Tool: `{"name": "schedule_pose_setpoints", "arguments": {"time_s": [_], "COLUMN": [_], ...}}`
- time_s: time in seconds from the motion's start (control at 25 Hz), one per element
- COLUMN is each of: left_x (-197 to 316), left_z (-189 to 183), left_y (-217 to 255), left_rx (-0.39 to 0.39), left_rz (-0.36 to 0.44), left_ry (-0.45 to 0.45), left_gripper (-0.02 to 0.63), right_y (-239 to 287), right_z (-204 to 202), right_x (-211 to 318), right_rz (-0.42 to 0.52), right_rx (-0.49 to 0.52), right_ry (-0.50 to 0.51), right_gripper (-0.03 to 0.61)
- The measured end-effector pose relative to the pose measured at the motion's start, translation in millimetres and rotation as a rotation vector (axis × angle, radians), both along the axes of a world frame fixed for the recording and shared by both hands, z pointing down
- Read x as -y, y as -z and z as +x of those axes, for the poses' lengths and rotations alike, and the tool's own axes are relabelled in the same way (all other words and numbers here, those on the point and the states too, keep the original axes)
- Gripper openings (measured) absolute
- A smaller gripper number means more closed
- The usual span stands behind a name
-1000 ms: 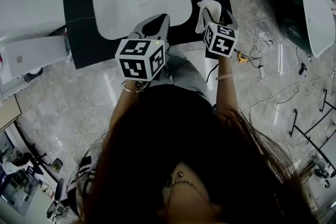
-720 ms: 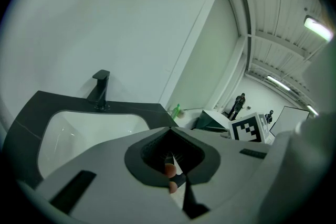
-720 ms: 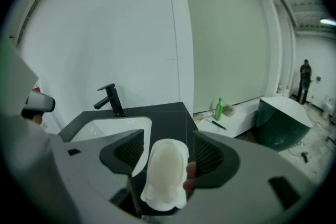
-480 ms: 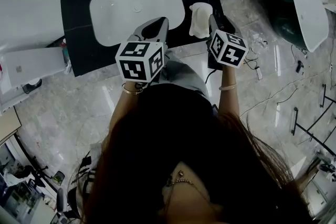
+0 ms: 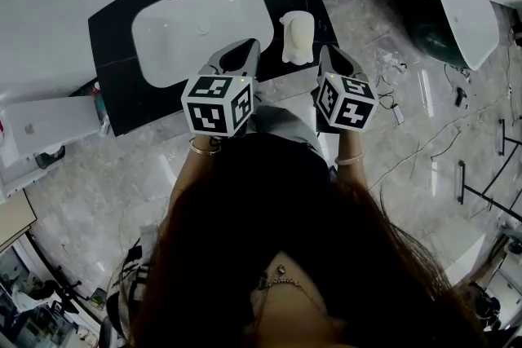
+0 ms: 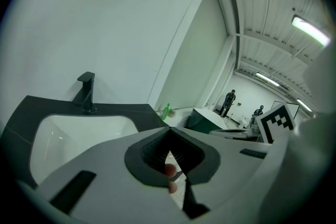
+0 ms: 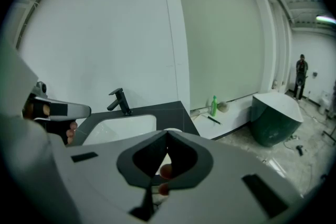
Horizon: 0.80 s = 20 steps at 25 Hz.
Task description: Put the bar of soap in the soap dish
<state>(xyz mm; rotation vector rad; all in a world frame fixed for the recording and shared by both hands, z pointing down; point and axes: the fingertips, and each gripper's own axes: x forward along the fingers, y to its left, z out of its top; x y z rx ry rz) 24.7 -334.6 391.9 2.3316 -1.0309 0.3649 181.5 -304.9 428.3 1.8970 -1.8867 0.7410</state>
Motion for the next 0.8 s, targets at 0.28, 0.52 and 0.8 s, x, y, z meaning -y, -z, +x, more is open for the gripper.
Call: {"name": "schedule_pose_setpoints", "arguments": {"time_s": [0.28, 0.52, 0.8], "left_x": [-4, -5, -6], "left_z": [6, 8, 9], "left_y": [-2, -2, -2], "left_rx": [0.013, 0.015, 0.013], "left_rz": [-0.004, -0.002, -0.008], "left_ry": [-0.016, -0.020, -0.014], "left_gripper": [-0.005, -0.005, -0.005], "right_y": [-1, -5, -7], "right_z": [-5, -5, -3], "right_x": [-17, -21, -22], "right_rz": [-0.014, -0.029, -0.035], "right_rx": [0.029, 0.045, 0.050], "right_ry": [-0.008, -0.011, -0.013], "right_gripper": [0.017, 0.017, 0.017]}}
